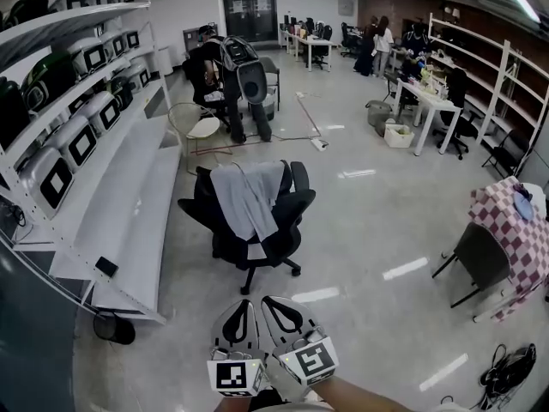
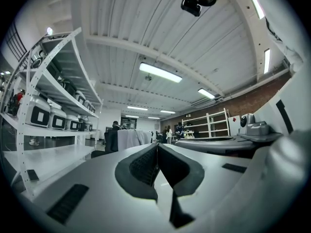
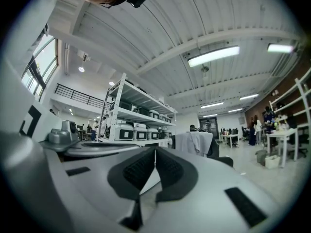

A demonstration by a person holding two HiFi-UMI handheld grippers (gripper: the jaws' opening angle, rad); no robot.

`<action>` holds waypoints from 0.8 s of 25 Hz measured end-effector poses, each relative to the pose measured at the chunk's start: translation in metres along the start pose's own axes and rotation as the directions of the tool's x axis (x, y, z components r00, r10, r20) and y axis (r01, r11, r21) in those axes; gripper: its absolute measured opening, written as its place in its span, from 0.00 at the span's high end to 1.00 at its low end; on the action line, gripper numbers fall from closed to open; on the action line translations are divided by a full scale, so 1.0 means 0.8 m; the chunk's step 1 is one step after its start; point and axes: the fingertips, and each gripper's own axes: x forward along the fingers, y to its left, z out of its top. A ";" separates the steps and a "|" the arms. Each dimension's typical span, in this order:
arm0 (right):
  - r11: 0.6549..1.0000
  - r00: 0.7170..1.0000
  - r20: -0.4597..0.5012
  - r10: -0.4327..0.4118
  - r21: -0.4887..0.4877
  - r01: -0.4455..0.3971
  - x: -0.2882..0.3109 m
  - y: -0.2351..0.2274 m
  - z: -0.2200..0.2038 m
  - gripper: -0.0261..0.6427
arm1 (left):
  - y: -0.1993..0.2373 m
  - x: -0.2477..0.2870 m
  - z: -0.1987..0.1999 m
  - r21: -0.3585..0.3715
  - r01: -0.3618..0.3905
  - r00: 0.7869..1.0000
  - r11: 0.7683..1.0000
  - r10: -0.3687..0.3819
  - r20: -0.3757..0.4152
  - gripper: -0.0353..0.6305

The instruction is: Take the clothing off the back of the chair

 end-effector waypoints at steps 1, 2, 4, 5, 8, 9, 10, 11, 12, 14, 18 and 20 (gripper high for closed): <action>1.000 1.000 -0.001 -0.004 -0.003 0.004 0.005 -0.002 0.000 0.94 | 0.004 0.005 0.000 -0.004 0.004 1.000 1.000 -0.004 0.001 0.94; 1.000 1.000 -0.003 -0.008 -0.005 0.008 0.011 -0.004 0.000 0.94 | 0.008 0.011 0.000 -0.006 0.009 1.000 1.000 -0.009 0.003 0.94; 1.000 1.000 -0.012 -0.018 -0.009 0.018 0.024 -0.009 -0.002 0.94 | 0.015 0.023 0.000 -0.008 0.021 1.000 1.000 -0.021 0.005 0.94; 1.000 1.000 -0.016 -0.024 -0.010 0.023 0.030 -0.010 -0.002 0.94 | 0.019 0.028 0.000 -0.010 0.028 1.000 1.000 -0.028 0.005 0.94; 0.999 0.999 -0.014 -0.037 -0.013 0.036 0.052 -0.013 -0.007 0.94 | 0.034 0.044 -0.005 -0.019 0.049 0.999 0.999 -0.049 0.005 0.94; 0.999 0.999 -0.014 -0.040 -0.014 0.039 0.061 -0.014 -0.008 0.94 | 0.040 0.049 -0.008 -0.021 0.053 0.999 0.998 -0.053 0.005 0.94; 0.999 0.999 -0.016 -0.041 -0.013 0.041 0.070 -0.014 -0.010 0.94 | 0.048 0.054 -0.010 -0.023 0.055 0.998 0.998 -0.055 0.005 0.94; 0.999 0.999 -0.021 -0.042 -0.012 0.042 0.081 -0.014 -0.013 0.94 | 0.057 0.059 -0.011 -0.024 0.057 0.998 0.998 -0.057 0.006 0.94; 0.999 0.999 -0.025 -0.044 -0.011 0.044 0.090 -0.014 -0.014 0.94 | 0.066 0.065 -0.012 -0.024 0.060 0.998 0.998 -0.060 0.006 0.94; 0.999 0.998 -0.023 -0.053 -0.012 0.052 0.107 -0.015 -0.015 0.94 | 0.082 0.075 -0.012 -0.025 0.065 0.998 0.998 -0.065 0.009 0.94; 0.997 0.997 -0.033 -0.072 -0.025 0.071 0.131 -0.019 -0.013 0.94 | 0.103 0.091 -0.013 -0.033 0.078 0.997 0.996 -0.078 0.015 0.94; 0.996 0.995 -0.057 -0.082 -0.030 0.081 0.140 -0.019 -0.016 0.94 | 0.111 0.097 -0.013 -0.041 0.089 0.996 0.995 -0.088 0.017 0.94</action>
